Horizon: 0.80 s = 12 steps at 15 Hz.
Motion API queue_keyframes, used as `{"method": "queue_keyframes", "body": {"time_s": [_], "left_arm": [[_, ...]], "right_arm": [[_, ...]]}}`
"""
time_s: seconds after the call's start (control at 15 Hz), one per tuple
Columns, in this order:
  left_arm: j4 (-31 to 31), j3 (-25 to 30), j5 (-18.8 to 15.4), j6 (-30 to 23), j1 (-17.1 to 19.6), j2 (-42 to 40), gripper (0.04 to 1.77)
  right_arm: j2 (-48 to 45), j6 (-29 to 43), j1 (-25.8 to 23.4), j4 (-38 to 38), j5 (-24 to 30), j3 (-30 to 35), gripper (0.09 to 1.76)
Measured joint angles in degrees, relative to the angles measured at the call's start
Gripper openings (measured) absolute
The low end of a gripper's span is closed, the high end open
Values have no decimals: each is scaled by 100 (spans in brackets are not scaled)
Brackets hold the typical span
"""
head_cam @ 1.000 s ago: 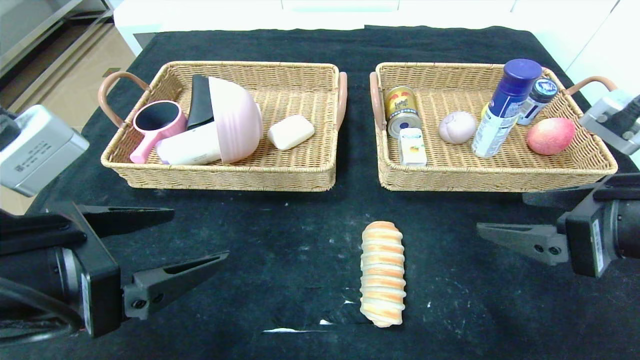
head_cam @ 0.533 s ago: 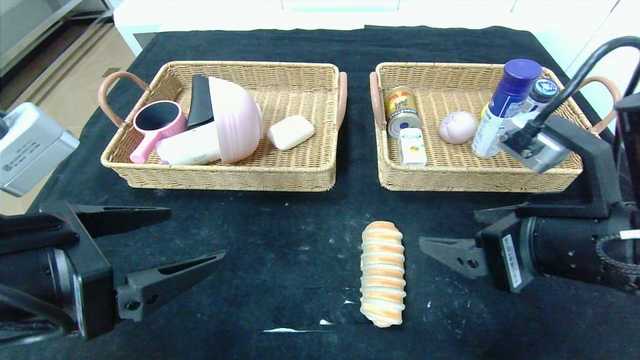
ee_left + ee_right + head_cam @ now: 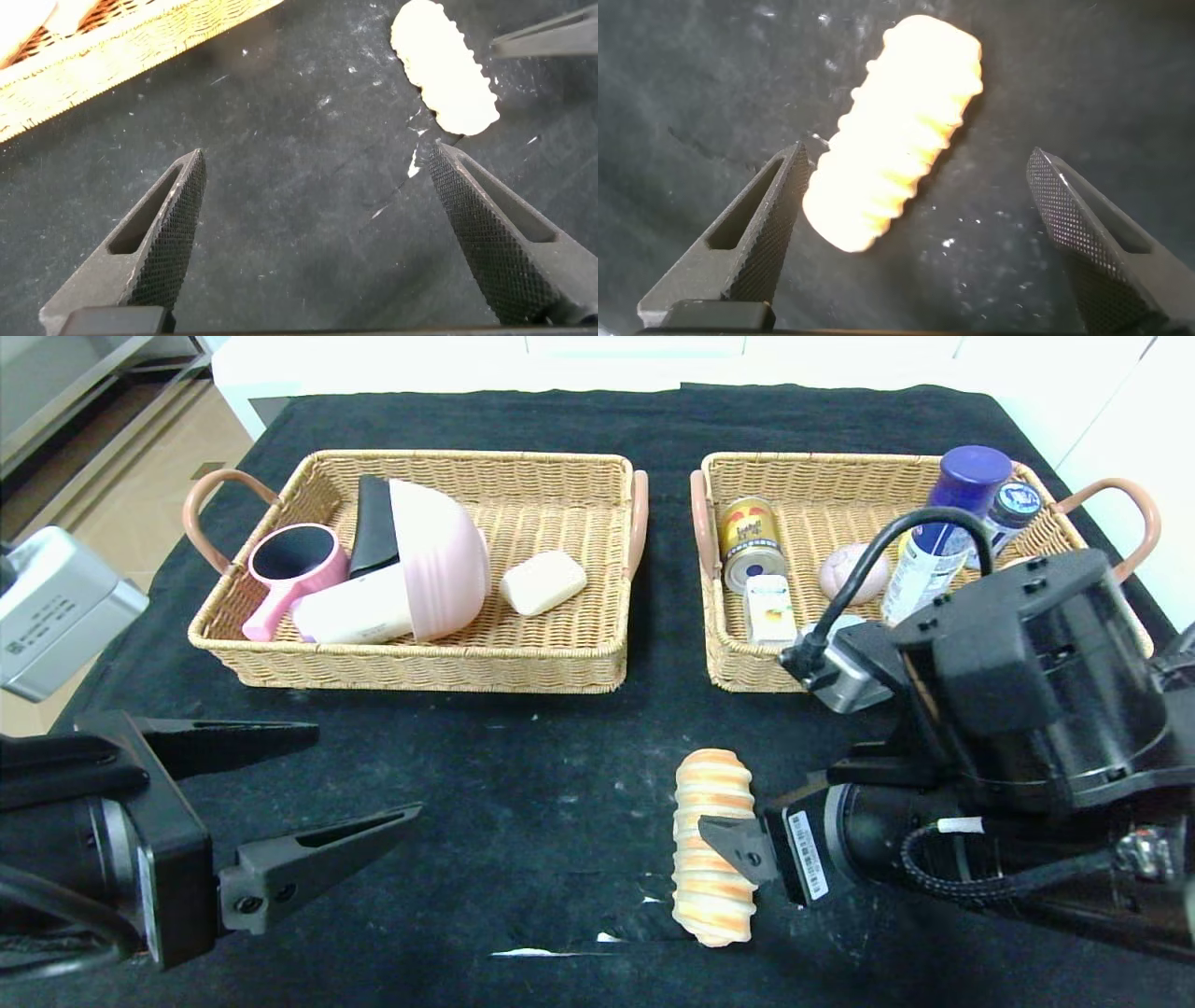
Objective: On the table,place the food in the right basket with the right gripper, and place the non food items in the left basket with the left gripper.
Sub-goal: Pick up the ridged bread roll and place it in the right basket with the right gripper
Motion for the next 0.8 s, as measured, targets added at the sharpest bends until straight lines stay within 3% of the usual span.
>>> {"method": "queue_keyframes", "body": {"time_s": [0.4,0.8], "left_arm": [[0,0,-5,0,0,4,172],[0,4,-7,-11,0,15,172]], "right_arm": [[602,585,215,-11,-612,-191,171],[992,789,317,-256,-725,-271,171]]}}
